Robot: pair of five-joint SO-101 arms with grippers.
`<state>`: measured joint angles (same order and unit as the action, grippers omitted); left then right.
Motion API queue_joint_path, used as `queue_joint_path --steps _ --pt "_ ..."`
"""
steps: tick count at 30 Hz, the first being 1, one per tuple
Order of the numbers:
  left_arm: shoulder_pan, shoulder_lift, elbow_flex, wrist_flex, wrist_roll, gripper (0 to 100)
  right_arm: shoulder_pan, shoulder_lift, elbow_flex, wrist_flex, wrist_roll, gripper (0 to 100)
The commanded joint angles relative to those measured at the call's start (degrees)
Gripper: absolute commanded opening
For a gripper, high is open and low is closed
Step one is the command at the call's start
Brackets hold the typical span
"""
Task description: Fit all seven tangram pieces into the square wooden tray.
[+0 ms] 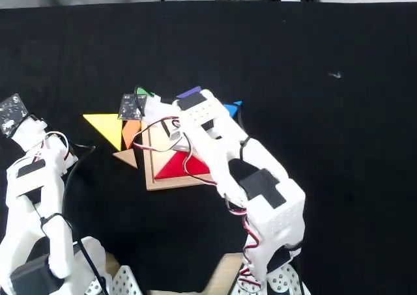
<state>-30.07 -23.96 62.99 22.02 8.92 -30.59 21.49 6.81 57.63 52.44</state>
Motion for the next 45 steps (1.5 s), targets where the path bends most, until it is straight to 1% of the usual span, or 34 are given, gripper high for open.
queue_joint_path --steps 1,4,10,14,17,20,22,24,27,31,33,34,36,39,41,43,45 --pt "1.0 -0.4 -1.0 -1.1 0.0 3 0.1 -0.8 -2.2 2.2 -0.3 1.1" --pt "1.0 -0.4 -1.0 -1.1 0.0 3 -0.7 -0.8 -2.4 4.9 -0.3 1.1" --pt "1.0 -0.4 -1.0 -1.1 0.0 3 -1.9 -0.9 -2.5 5.8 -0.3 1.1" --pt "1.0 -0.4 -1.0 -1.1 0.0 3 -1.4 -2.9 -4.8 6.1 -0.6 1.1" --pt "1.0 -0.5 -1.0 -1.1 0.0 3 0.0 -7.4 -7.4 8.9 -0.8 1.1" --pt "1.4 -0.8 -1.0 -1.1 0.3 3 2.1 -14.0 -9.5 12.5 -5.0 1.1" --pt "3.8 -0.8 -1.0 -1.1 0.2 3 3.7 -19.1 -9.5 14.2 -7.6 1.1" --pt "6.4 -0.8 -1.0 -1.1 0.0 3 4.7 -24.3 -7.8 15.2 -10.4 1.1" --pt "8.1 -0.8 -1.0 -1.0 -0.2 4 6.0 -31.7 -2.4 14.7 -15.6 1.1" --pt "8.0 -0.7 -0.3 -0.4 -4.3 12 7.6 -40.7 7.4 10.9 -22.9 1.1" --pt "8.4 -1.0 -1.7 3.6 -4.4 15 9.4 -45.4 13.0 9.9 -27.2 1.1" --pt "8.6 -1.5 -3.9 7.6 -4.0 15 10.8 -47.5 16.2 9.1 -29.1 1.1" --pt "9.6 -2.4 -10.4 18.3 -4.0 15 14.0 -51.1 23.3 6.4 -32.4 1.1" --pt "13.1 -2.5 -20.2 30.4 -4.0 15 18.6 -54.0 35.6 -1.5 -35.3 1.1" --pt "15.5 -1.4 -26.4 35.1 -3.5 15 20.0 -54.1 42.4 -7.6 -35.6 1.1" --pt "17.6 0.7 -31.5 37.4 0.6 15 20.3 -54.1 47.2 -12.2 -35.6 1.1" --pt "20.0 3.8 -35.9 38.6 7.6 15 20.2 -54.1 50.6 -15.6 -35.6 1.1"
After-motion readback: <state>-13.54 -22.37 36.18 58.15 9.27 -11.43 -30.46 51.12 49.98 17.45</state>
